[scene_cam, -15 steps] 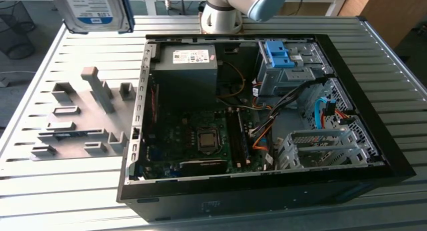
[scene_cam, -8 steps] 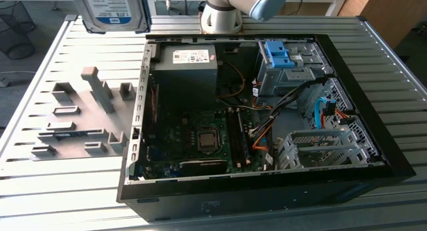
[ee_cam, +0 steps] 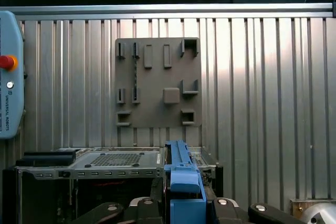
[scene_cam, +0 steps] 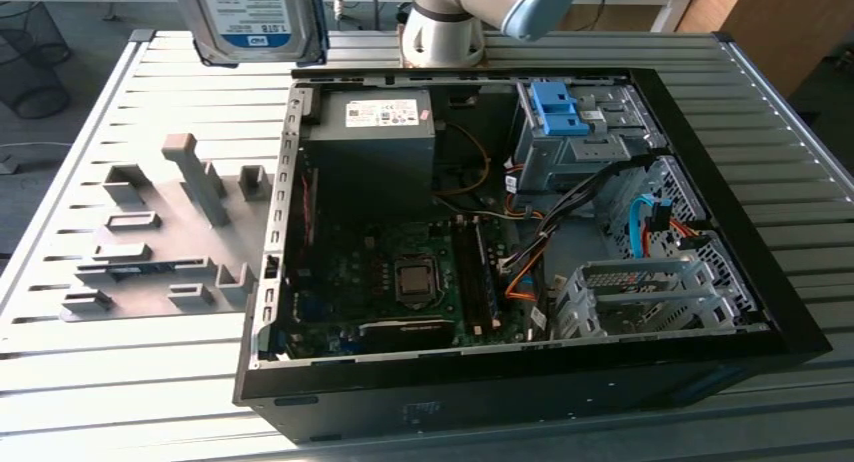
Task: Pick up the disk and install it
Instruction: 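Pick up the disk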
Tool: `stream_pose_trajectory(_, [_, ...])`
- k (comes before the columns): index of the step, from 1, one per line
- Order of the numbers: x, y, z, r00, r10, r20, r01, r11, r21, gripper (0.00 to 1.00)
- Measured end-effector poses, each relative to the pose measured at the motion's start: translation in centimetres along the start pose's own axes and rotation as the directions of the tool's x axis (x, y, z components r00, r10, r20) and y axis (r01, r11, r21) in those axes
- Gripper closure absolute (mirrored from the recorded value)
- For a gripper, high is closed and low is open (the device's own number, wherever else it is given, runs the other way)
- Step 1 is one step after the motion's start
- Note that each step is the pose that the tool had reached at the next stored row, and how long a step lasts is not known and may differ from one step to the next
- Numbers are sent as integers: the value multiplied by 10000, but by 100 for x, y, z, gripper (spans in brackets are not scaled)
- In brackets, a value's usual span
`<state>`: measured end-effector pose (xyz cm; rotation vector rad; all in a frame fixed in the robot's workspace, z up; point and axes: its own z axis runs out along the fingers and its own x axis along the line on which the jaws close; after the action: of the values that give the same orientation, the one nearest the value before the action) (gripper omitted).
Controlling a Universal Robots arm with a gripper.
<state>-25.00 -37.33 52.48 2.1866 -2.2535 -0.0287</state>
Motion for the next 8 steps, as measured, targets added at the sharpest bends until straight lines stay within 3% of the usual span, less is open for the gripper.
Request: stream_pose_trajectory(8, [-3,-89,-1,10000,0,-1,0,10000,0,63])
